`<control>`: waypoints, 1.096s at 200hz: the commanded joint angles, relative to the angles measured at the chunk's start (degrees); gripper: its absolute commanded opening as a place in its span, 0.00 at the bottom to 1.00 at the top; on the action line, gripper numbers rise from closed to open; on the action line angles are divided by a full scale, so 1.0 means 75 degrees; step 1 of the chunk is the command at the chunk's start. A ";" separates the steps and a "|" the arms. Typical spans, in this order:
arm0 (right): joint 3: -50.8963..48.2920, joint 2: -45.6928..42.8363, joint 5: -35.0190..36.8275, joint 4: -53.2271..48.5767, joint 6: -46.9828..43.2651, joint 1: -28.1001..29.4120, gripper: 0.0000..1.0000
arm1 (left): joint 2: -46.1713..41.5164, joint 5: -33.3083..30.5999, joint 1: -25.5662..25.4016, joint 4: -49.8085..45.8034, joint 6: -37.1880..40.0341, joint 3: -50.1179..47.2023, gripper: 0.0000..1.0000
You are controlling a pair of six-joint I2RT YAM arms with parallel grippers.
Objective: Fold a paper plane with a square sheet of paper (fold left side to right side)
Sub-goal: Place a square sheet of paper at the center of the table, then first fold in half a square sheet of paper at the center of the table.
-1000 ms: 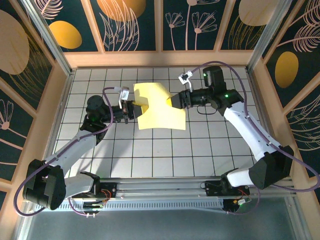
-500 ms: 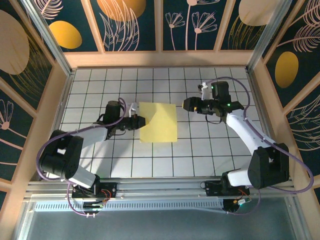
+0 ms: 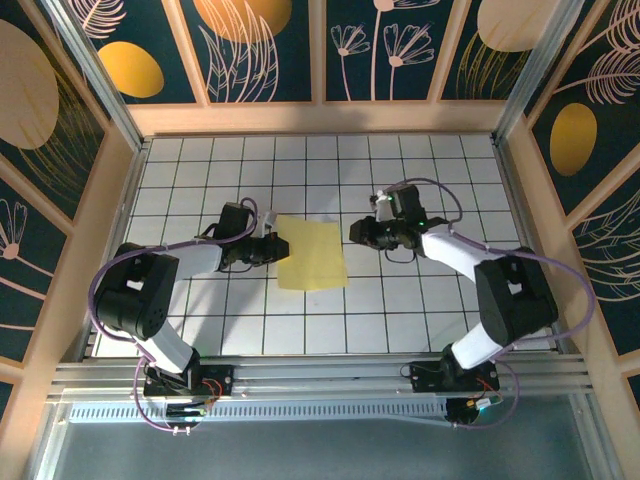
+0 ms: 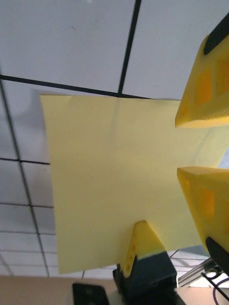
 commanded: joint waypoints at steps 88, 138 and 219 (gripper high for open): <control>0.0634 0.1793 0.0410 0.0275 0.0448 0.0585 0.00 | 0.0150 -0.0161 -0.0090 -0.0465 0.0205 0.0256 0.00; 0.0637 0.2013 0.0451 0.0208 0.0413 0.0671 0.00 | 0.0156 -0.0167 -0.0103 -0.0521 0.0235 0.0286 0.00; 0.0402 0.2137 0.0931 -0.0009 0.0331 0.0723 0.00 | -0.0194 0.0212 -0.0119 -0.0246 -0.0215 0.0377 0.44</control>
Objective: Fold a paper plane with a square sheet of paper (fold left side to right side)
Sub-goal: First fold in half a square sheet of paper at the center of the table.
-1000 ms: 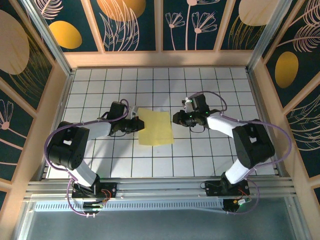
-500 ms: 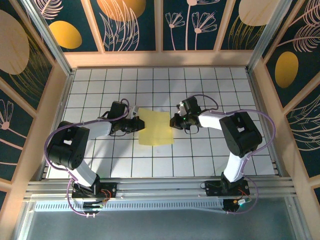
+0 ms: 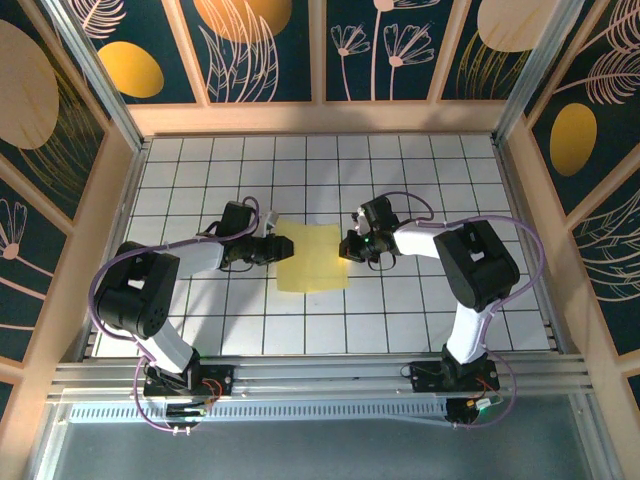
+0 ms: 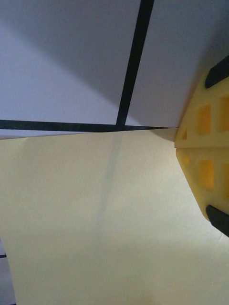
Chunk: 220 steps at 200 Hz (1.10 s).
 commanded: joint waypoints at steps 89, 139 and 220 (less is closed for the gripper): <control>-0.0206 0.0271 0.0339 0.0073 -0.0059 0.0066 0.01 | -0.0237 0.0973 -0.0390 0.0822 -0.0833 0.0540 0.67; -0.0303 0.0261 0.0244 0.0241 -0.0010 0.0074 0.01 | 0.0280 0.1061 -0.0648 0.1246 -0.1096 0.0860 0.71; -0.0524 0.0071 0.0044 0.0638 0.0186 0.0075 0.01 | 0.1242 0.1008 -0.0951 0.1604 -0.1230 0.1174 0.65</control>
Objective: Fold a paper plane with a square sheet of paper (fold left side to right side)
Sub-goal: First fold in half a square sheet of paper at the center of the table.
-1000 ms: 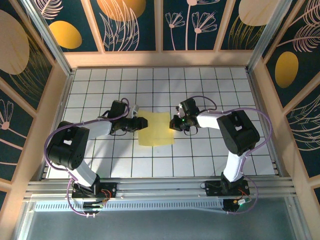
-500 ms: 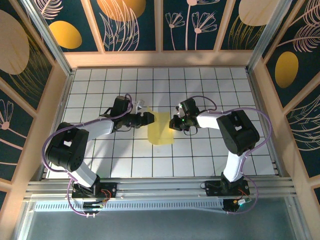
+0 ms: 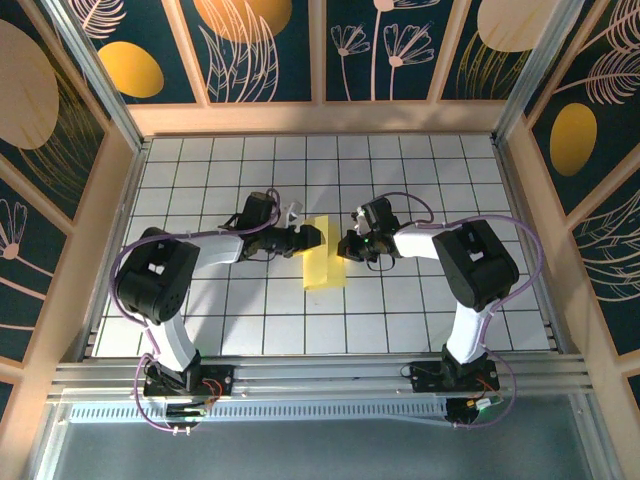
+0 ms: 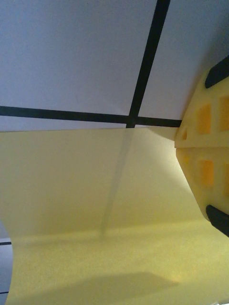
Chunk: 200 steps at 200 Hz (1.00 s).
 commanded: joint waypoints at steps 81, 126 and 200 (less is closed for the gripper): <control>-0.0476 -0.0283 -0.0019 0.0315 0.0272 0.0078 0.00 | 0.0441 -0.0512 -0.0198 -0.0052 0.0094 0.0257 0.20; -0.0545 -0.0435 -0.0097 0.0475 0.0334 0.0092 0.00 | 0.0493 -0.0676 -0.0214 -0.0088 0.0060 0.0250 0.04; -0.0513 -0.1203 0.0373 -0.0010 0.0111 -0.0077 0.19 | 0.0461 -0.0819 -0.0220 -0.0286 0.0141 0.0247 0.00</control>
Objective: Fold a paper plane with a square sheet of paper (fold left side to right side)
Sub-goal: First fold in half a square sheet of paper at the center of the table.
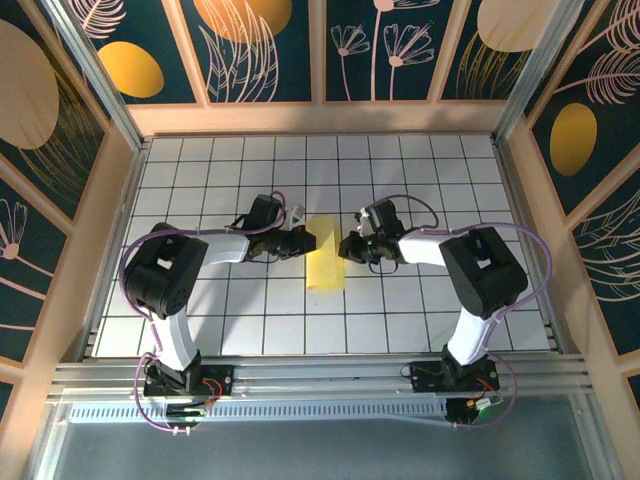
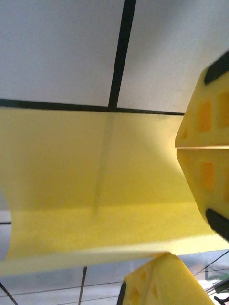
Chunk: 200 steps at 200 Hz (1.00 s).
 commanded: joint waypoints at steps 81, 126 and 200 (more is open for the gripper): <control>-0.0647 -0.1236 -0.2005 0.0962 0.0338 -0.0773 0.47 | 0.0166 -0.0140 -0.0051 -0.0144 0.0024 0.0087 0.00; -0.0561 -0.0467 -0.2149 0.1759 0.0661 -0.0410 0.47 | 0.0187 -0.0094 -0.0051 -0.0089 0.0000 0.0090 0.00; -0.0322 0.0315 -0.2366 0.2387 0.0996 -0.0143 0.35 | 0.0170 -0.0082 -0.0048 -0.0080 -0.0005 0.0101 0.00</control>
